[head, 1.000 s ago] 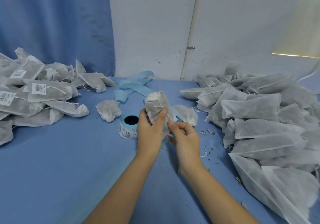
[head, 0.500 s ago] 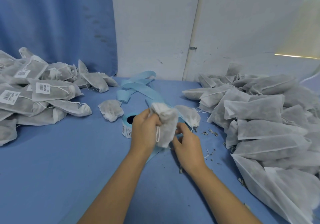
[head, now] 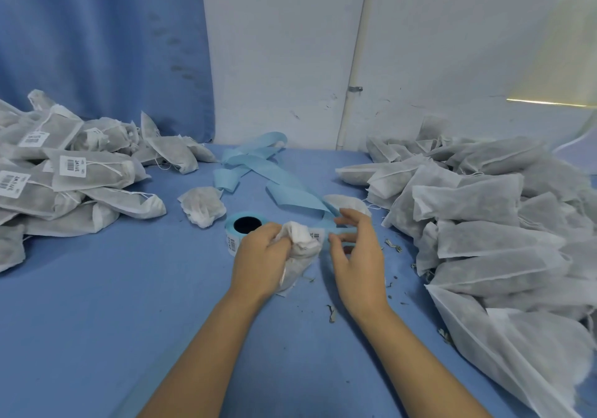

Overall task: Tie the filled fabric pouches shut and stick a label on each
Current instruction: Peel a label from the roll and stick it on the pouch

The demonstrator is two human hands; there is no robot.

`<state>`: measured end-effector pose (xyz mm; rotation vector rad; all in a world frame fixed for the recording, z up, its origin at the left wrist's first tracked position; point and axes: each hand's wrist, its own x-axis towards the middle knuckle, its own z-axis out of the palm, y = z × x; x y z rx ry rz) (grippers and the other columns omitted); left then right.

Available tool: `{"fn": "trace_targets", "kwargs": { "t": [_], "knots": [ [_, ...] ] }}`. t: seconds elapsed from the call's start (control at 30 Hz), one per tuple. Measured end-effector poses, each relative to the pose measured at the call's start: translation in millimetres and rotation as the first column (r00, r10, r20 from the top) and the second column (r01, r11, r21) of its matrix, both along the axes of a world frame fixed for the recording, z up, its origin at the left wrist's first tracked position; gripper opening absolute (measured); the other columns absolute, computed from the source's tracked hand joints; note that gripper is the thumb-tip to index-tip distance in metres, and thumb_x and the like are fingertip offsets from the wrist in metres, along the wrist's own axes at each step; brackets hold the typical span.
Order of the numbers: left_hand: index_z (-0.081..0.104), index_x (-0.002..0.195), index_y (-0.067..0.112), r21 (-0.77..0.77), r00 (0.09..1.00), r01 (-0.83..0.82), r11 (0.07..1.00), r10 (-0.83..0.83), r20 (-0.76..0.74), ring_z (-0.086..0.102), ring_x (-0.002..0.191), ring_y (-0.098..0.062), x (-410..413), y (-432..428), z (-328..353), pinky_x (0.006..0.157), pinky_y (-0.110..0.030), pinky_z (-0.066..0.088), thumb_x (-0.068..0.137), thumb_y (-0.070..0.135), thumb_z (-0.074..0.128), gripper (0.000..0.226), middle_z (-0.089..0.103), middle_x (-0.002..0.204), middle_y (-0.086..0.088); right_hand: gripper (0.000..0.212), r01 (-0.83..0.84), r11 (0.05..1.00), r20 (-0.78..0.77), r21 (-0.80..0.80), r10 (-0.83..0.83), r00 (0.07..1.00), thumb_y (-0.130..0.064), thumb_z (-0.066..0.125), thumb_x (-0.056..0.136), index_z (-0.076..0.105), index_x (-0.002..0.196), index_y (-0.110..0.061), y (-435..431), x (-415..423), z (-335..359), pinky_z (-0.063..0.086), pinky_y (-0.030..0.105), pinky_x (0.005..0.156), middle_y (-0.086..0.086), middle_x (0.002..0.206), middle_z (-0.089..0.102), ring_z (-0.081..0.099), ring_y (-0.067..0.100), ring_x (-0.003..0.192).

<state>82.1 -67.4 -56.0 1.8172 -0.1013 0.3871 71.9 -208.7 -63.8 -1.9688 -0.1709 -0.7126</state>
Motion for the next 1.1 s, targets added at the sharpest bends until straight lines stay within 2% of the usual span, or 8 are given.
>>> {"fn": "trace_targets", "kwargs": {
  "t": [0.07,0.2,0.3,0.47,0.67,0.8,1.0,1.1],
  "knots": [
    [0.037,0.056,0.008,-0.109,0.998,0.065,0.992,-0.066,-0.006,0.032,0.052,-0.005,-0.9,3.1,0.7,0.054,-0.025,0.026,0.076,-0.006,0.049,0.027,0.037,0.051,0.013,0.035,0.003,0.997,0.031,0.079,-0.005,1.0,-0.006,0.059,0.092,0.048,0.1,-0.039,2.2,-1.0,1.9,0.044,0.009,0.072,-0.015,0.106,0.058,0.057,-0.002,0.086],
    [0.046,0.054,0.004,-0.217,0.981,0.191,0.957,-0.193,0.014,0.036,0.057,-0.009,-3.4,2.3,5.7,0.056,-0.021,0.03,0.058,0.007,0.045,0.005,0.042,0.056,0.007,0.025,-0.086,0.987,-0.12,0.137,0.102,0.987,-0.003,0.059,0.092,0.064,0.104,-0.024,3.6,-0.2,-1.4,0.046,0.009,0.084,-0.017,0.099,0.066,0.061,-0.01,0.092],
    [0.055,0.051,0.012,-0.247,0.965,0.253,0.935,-0.262,-0.002,0.04,0.058,-0.009,-6.3,-0.3,7.9,0.057,-0.021,0.034,0.056,0.007,0.046,0.012,0.046,0.056,0.004,0.033,-0.156,0.961,-0.185,0.231,0.2,0.962,-0.002,0.06,0.09,0.064,0.115,-0.024,4.0,-0.9,-1.6,0.045,0.009,0.091,-0.022,0.105,0.063,0.06,-0.009,0.101],
    [0.067,0.054,0.025,-0.251,0.952,0.297,0.921,-0.306,0.005,0.049,0.055,0.0,-8.0,-1.1,8.7,0.055,-0.011,0.039,0.057,0.006,0.046,0.029,0.059,0.056,0.014,0.025,-0.174,0.91,-0.144,0.375,0.243,0.959,-0.005,0.061,0.091,0.066,0.099,-0.028,6.1,-1.4,0.9,0.048,0.011,0.077,-0.011,0.091,0.072,0.066,-0.003,0.088],
    [0.053,0.053,0.009,-0.222,0.963,0.257,0.94,-0.269,-0.024,0.04,0.053,-0.005,-6.6,-1.1,6.9,0.052,-0.015,0.034,0.056,0.009,0.045,0.008,0.046,0.053,0.01,0.015,-0.127,0.913,-0.125,0.389,0.189,0.974,-0.013,0.058,0.095,0.067,0.091,-0.024,3.6,1.3,-1.5,0.048,0.014,0.073,-0.011,0.082,0.072,0.066,0.003,0.081],
    [0.049,0.064,-0.009,-0.209,0.976,0.211,0.955,-0.219,-0.012,0.038,0.054,-0.005,-3.5,-0.7,4.1,0.054,-0.017,0.031,0.061,0.009,0.047,0.018,0.043,0.053,0.011,0.015,-0.033,0.895,-0.144,0.445,0.108,0.984,-0.012,0.057,0.095,0.067,0.089,-0.022,-0.3,4.5,-2.3,0.051,0.019,0.078,-0.009,0.082,0.073,0.067,0.007,0.083],
    [0.047,0.057,0.021,-0.199,0.991,0.12,0.973,-0.129,-0.031,0.044,0.052,0.005,0.2,0.6,-3.2,0.051,-0.008,0.033,0.084,-0.007,0.047,0.039,0.049,0.051,0.02,0.016,0.09,0.867,-0.11,0.491,-0.041,0.993,-0.013,0.06,0.094,0.07,0.089,-0.025,-8.2,5.9,2.3,0.046,0.011,0.072,-0.009,0.091,0.072,0.064,0.005,0.086],
    [0.065,0.089,0.021,-0.23,0.989,0.138,0.963,-0.147,-0.023,0.056,0.074,0.007,-0.3,-0.9,-0.4,0.063,-0.003,0.039,0.085,-0.004,0.048,0.031,0.063,0.084,0.016,0.018,0.061,0.848,-0.107,0.526,-0.006,0.994,-0.012,0.062,0.092,0.071,0.088,-0.027,-7.5,4.6,5.6,0.047,0.011,0.072,-0.014,0.083,0.073,0.065,0.001,0.083]
  ]
}}
